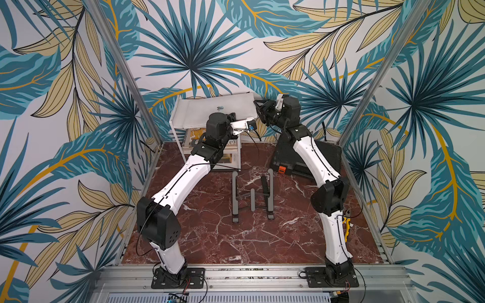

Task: Close the laptop lid and set it aside
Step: Place the laptop on the shelf.

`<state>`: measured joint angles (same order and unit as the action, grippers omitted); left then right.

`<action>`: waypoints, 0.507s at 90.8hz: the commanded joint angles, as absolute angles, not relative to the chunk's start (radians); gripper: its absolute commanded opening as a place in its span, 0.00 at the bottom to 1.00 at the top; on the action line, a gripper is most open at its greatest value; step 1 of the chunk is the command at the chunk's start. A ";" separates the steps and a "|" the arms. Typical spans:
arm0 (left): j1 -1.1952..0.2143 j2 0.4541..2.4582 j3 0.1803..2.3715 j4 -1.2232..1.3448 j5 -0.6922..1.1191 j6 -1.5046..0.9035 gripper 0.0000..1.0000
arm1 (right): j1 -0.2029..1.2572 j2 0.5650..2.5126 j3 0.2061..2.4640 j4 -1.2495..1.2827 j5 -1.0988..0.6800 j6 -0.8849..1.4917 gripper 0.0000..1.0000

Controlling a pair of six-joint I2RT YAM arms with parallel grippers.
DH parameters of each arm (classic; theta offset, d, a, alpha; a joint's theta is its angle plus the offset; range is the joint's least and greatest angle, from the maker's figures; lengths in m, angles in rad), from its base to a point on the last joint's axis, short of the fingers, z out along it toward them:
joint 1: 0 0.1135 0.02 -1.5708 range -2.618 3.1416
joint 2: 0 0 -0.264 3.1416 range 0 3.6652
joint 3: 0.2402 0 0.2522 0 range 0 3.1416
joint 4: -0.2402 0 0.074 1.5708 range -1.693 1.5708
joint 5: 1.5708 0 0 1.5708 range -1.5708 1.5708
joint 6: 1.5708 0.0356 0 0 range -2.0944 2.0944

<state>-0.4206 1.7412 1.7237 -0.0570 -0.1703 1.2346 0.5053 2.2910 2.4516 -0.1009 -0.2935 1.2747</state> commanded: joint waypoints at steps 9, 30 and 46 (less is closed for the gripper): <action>-0.360 1.758 1.751 -0.035 -0.293 1.170 0.12 | 0.493 2.250 2.373 -0.095 -0.310 1.240 0.45; -0.331 1.727 1.725 -0.043 -0.282 1.166 0.12 | 0.481 2.228 2.340 -0.087 -0.318 1.232 0.45; -0.316 1.705 1.712 -0.046 -0.265 1.162 0.13 | 0.477 2.214 2.329 -0.091 -0.317 1.219 0.45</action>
